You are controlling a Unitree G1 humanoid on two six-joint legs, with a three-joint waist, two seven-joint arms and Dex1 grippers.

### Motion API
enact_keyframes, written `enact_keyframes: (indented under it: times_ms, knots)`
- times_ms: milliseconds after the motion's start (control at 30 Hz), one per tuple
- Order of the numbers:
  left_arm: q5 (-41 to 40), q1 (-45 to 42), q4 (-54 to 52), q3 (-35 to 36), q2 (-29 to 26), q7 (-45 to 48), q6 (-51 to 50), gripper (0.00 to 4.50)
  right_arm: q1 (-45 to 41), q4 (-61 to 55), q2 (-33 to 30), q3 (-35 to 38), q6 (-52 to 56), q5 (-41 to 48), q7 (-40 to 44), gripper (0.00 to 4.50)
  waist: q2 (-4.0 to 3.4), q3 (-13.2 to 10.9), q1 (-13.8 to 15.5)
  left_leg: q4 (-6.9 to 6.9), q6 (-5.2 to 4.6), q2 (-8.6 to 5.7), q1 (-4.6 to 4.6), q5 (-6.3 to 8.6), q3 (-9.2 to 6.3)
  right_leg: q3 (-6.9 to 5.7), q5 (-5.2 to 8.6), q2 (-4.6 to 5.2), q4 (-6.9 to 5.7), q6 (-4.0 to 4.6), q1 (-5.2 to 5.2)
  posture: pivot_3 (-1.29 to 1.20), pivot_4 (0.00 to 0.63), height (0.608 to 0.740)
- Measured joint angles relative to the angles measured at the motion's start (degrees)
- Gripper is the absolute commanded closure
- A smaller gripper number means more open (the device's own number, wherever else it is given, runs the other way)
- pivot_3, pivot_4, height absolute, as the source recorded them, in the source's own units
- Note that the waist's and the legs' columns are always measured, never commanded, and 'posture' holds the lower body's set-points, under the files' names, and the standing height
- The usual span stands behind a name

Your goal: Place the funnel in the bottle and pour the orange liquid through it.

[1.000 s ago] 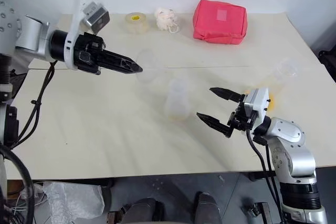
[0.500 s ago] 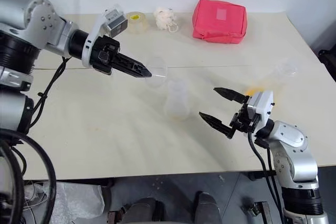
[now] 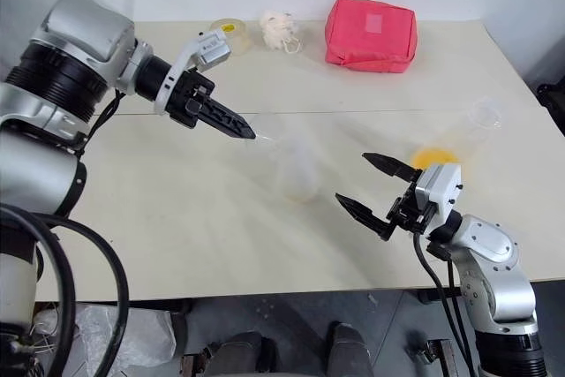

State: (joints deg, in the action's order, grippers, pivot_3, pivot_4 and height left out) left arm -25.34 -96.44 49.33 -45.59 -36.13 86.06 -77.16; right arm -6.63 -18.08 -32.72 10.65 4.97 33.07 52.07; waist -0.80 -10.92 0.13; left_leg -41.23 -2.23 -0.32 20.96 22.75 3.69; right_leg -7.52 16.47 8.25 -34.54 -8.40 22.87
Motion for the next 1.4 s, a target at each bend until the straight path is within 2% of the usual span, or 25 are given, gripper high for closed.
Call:
enact_keyframes:
  times_ms: [300,600,633,700,933,1100,1133,1400]
  knots:
    - [1.2,-2.8,6.5,0.1,4.8,0.0,4.3,4.46,2.3,-2.3,0.4,0.0,0.0,-0.3,-1.8,0.00,0.02,0.0,0.1,-0.07,-0.03,-0.01,0.24,-0.02,0.01,-0.03,0.00,0.01,-0.06,0.00,0.21,0.00,0.150,0.740]
    - [1.3,-4.2,10.2,0.1,7.0,0.0,6.7,4.46,3.6,-2.9,0.4,0.0,0.0,-0.4,-2.9,0.00,0.03,0.0,0.1,-0.08,-0.04,-0.01,0.25,-0.02,0.02,0.00,0.00,0.02,-0.16,0.00,0.28,0.00,0.150,0.740]
    - [1.3,-4.2,10.4,0.1,7.2,0.0,6.7,4.15,3.6,-2.9,0.4,0.0,0.0,-0.4,-2.9,0.00,0.03,0.0,0.1,-0.08,-0.05,-0.02,0.25,-0.02,0.02,0.00,0.00,0.03,-0.18,0.00,0.28,0.00,0.150,0.740]
    - [1.3,-4.2,10.8,0.1,7.6,0.0,6.7,3.85,3.7,-2.9,0.4,0.0,-0.1,-0.5,-3.0,0.00,0.03,0.0,0.1,-0.08,-0.05,-0.02,0.25,-0.03,0.02,0.00,0.00,0.03,-0.18,0.00,0.29,0.00,0.150,0.740]
    - [1.0,-5.8,12.0,0.8,7.9,0.0,6.6,1.82,3.6,-2.9,0.3,0.0,-0.7,-0.7,-3.0,0.00,0.04,0.0,0.1,-0.07,-0.05,-0.02,0.31,-0.03,0.03,0.06,0.00,0.03,-0.28,0.00,0.45,0.00,0.150,0.740]
    - [1.1,-6.6,12.2,2.8,7.7,0.0,6.7,0.21,3.1,-2.5,0.2,0.4,-1.1,-1.0,-2.7,0.00,0.04,0.0,0.1,-0.08,-0.05,-0.02,0.30,-0.03,0.03,0.10,0.00,0.04,-0.35,0.00,0.49,0.00,0.150,0.740]
    - [1.1,-6.6,12.3,2.9,7.6,0.0,6.8,0.02,2.9,-2.2,0.1,0.6,-1.1,-1.0,-2.6,0.00,0.04,0.0,0.0,-0.08,-0.05,-0.02,0.30,-0.03,0.03,0.10,0.00,0.04,-0.36,0.00,0.50,0.00,0.150,0.740]
    - [3.7,-6.5,12.8,7.8,6.2,0.0,10.1,0.02,0.9,-1.0,-0.6,1.0,-1.1,-1.2,-1.9,0.00,0.04,0.0,0.0,-0.07,-0.06,-0.02,0.30,-0.03,0.04,0.11,0.00,0.04,-0.42,0.00,0.56,0.00,0.150,0.740]
